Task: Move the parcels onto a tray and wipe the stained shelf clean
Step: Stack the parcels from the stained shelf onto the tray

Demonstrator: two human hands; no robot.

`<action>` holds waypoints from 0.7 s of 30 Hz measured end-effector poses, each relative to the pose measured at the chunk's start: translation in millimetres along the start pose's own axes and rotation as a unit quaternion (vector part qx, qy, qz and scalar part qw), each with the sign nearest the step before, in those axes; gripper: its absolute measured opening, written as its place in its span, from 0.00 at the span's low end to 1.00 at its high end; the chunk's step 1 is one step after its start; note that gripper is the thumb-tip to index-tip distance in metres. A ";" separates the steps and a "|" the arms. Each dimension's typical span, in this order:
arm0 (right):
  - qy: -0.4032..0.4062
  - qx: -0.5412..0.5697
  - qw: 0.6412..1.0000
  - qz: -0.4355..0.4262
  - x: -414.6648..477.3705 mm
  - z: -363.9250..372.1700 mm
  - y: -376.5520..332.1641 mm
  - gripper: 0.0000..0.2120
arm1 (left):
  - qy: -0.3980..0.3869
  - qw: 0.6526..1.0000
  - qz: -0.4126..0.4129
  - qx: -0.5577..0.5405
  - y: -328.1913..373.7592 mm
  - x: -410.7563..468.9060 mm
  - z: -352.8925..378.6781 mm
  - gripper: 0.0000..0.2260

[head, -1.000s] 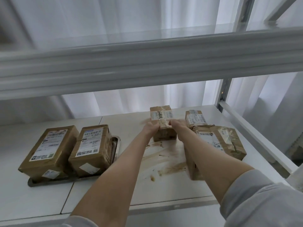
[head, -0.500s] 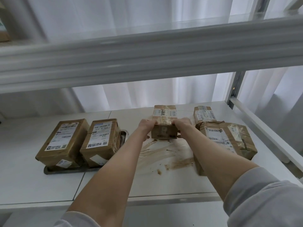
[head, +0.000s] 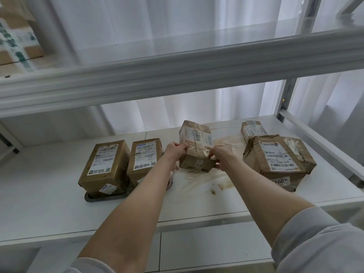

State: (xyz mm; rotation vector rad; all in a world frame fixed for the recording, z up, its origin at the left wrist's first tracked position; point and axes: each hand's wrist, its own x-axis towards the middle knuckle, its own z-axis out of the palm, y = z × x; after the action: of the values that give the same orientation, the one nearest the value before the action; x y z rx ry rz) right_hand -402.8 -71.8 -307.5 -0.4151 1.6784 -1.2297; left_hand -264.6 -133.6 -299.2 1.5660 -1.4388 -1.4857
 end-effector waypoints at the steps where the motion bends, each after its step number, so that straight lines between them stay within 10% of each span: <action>1: -0.001 0.005 1.000 -0.004 -6.3 2.8 2.6 0.21 | -0.007 1.000 0.015 0.009 -1.7 -2.1 -3.6 0.19; 10: 0.002 0.056 0.998 -0.036 -46.1 17.6 14.9 0.15 | -0.019 0.990 0.117 0.073 -10.5 -29.6 -22.3 0.19; 21: -0.051 -0.016 0.997 -0.050 -66.3 11.6 -1.7 0.38 | 0.001 0.940 0.245 0.239 4.7 -61.2 -12.1 0.16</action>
State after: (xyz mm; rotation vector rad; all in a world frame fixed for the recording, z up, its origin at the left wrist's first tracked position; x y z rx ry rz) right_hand -362.6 -30.4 -272.9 -0.5781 1.6080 -1.2348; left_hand -244.0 -82.0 -270.4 1.3081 -2.1114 -0.8816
